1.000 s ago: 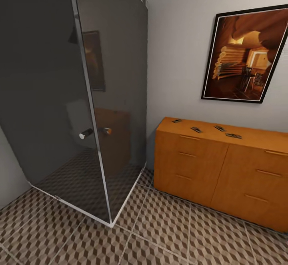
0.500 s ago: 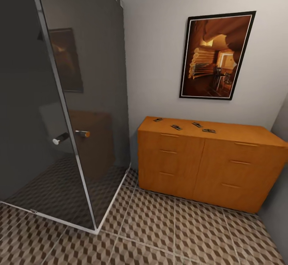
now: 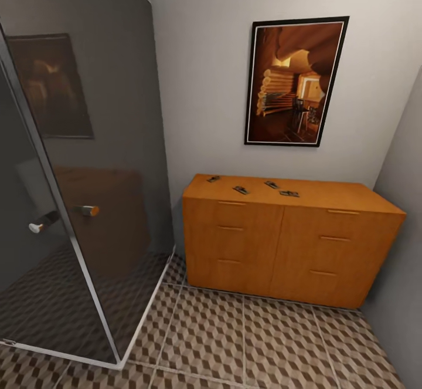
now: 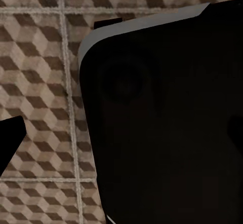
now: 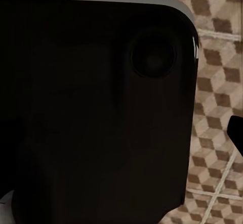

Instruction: Take the four mousetraps from the cabinet in the bathroom and place them on the bathroom floor. Make sure all four end up on the same floor surface, and ensure that at least two of them are either under or directly next to the same bathroom sink.

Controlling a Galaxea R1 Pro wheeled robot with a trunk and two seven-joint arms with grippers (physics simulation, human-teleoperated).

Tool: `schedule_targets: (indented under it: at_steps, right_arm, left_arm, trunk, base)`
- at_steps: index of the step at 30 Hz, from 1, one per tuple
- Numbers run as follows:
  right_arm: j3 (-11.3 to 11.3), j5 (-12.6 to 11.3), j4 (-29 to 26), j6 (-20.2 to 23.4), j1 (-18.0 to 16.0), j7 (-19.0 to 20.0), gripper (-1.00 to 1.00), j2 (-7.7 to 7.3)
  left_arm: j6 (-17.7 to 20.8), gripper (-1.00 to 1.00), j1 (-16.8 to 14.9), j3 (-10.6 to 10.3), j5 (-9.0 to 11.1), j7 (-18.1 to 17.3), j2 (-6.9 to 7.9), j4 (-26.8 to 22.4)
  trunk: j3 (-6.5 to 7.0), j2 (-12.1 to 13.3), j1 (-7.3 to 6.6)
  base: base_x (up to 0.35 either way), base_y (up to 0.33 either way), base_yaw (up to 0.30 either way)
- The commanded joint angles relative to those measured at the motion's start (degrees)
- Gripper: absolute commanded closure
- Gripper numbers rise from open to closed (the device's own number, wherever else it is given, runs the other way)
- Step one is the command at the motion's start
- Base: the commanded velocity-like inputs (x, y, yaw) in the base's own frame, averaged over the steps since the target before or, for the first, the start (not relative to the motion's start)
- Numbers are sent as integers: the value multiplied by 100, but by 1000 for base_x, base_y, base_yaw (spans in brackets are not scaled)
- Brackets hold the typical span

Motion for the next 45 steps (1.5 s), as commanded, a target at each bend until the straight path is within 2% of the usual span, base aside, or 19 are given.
schedule_targets:
  at_steps: [1, 21, 45]
  right_arm:
    - [-7, -3, -2, -13, -1, 22, -100, 0]
    - [-7, 2, -2, -18, -1, 24, -100, 28]
    - [-7, 3, -2, -19, -1, 24, -100, 31]
  left_arm:
    - [-20, -100, -3, -41, -7, 4, 1, 2]
    - [-20, -100, -3, -82, -7, 10, 1, -2]
    - [-21, -100, -3, -93, -7, 14, 1, -2]
  trunk:
    - [-5, -2, 2]
    - [-5, -2, 2]
    - [-5, -2, 2]
  base:
    - [238, 0, -66]
    - [226, -40, -18]
    - [167, -54, -1]
